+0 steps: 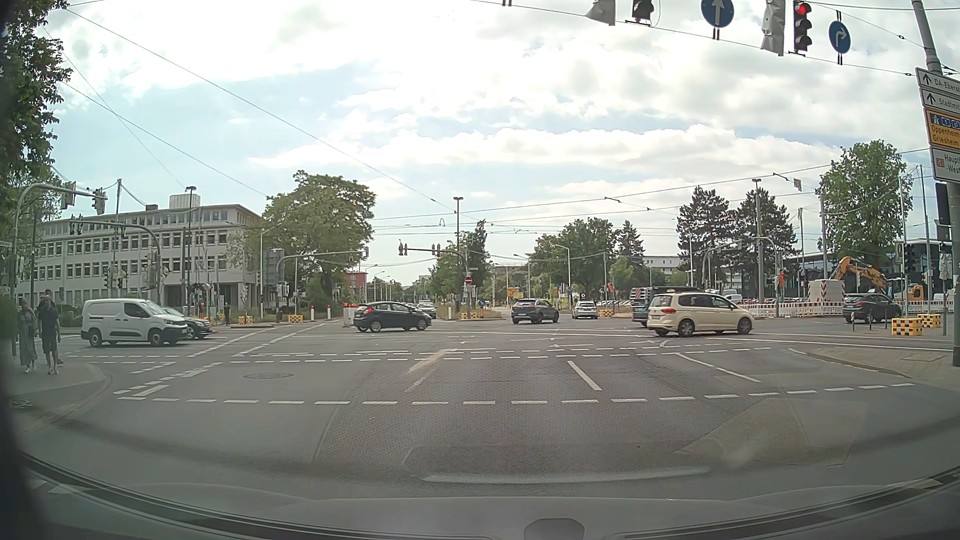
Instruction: Follow the waypoints while adhering to traffic rules and regulations
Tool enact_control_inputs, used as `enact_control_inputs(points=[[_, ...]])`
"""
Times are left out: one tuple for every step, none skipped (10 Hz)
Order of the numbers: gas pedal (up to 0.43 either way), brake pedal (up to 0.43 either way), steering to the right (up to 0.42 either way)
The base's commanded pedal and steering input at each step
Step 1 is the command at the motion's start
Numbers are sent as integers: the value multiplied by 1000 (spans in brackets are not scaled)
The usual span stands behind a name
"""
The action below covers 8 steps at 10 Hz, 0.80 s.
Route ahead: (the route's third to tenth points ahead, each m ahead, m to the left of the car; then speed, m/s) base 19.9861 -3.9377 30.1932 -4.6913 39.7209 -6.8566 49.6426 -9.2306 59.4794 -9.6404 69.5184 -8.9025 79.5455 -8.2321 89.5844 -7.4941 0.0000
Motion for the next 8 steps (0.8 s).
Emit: enact_control_inputs(points=[[0,262,20],[0,268,20],[0,268,20],[0,268,20],[0,268,21],[0,268,21],[0,268,20],[0,268,20]])
